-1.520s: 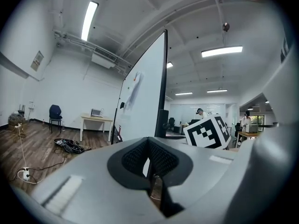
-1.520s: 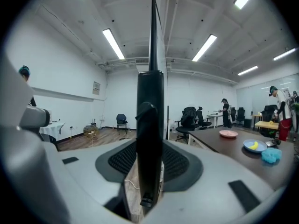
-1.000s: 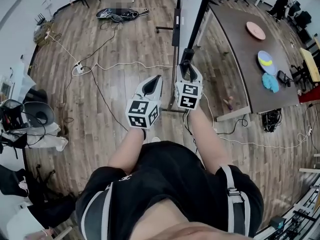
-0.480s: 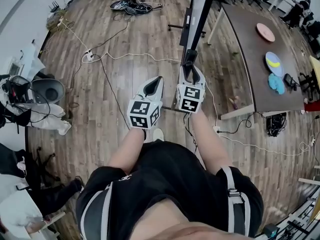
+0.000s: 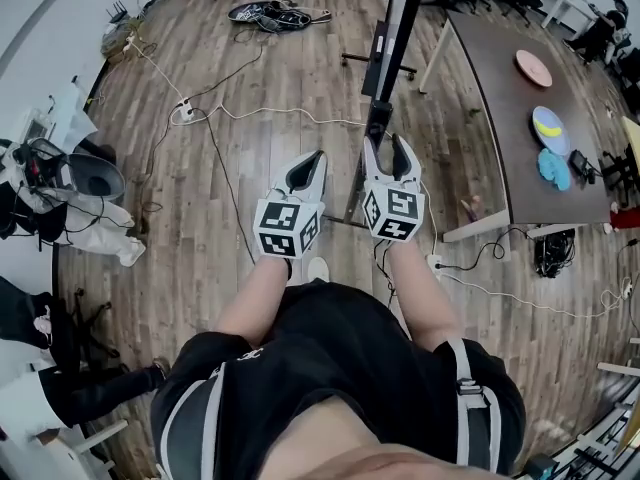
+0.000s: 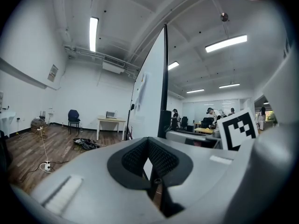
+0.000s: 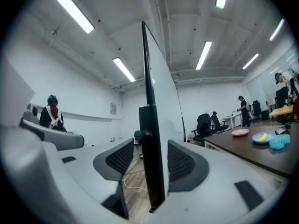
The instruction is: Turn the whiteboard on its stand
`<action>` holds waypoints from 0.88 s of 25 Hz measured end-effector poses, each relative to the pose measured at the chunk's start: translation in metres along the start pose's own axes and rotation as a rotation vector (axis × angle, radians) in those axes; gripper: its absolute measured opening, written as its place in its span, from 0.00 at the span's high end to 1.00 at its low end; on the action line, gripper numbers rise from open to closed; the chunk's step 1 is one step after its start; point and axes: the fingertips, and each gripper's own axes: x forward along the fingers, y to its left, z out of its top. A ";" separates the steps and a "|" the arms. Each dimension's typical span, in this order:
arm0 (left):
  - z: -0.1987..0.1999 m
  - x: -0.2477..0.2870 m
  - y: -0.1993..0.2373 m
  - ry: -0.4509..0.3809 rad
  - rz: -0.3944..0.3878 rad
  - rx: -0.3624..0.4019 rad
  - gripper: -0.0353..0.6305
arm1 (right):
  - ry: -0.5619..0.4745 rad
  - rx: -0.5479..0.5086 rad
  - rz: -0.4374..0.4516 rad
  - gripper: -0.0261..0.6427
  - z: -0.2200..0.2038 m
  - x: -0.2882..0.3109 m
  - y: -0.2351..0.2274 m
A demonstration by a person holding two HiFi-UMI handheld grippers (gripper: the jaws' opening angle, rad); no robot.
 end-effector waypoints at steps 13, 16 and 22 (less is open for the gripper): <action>0.013 0.002 -0.034 -0.033 -0.052 0.027 0.93 | -0.085 0.021 -0.084 0.95 0.043 -0.074 -0.048; 0.011 0.005 -0.042 -0.026 -0.070 0.031 0.93 | -0.050 0.026 -0.113 0.95 0.033 -0.077 -0.056; 0.008 0.011 -0.048 -0.020 -0.083 0.032 0.93 | -0.037 0.021 -0.123 0.95 0.028 -0.079 -0.061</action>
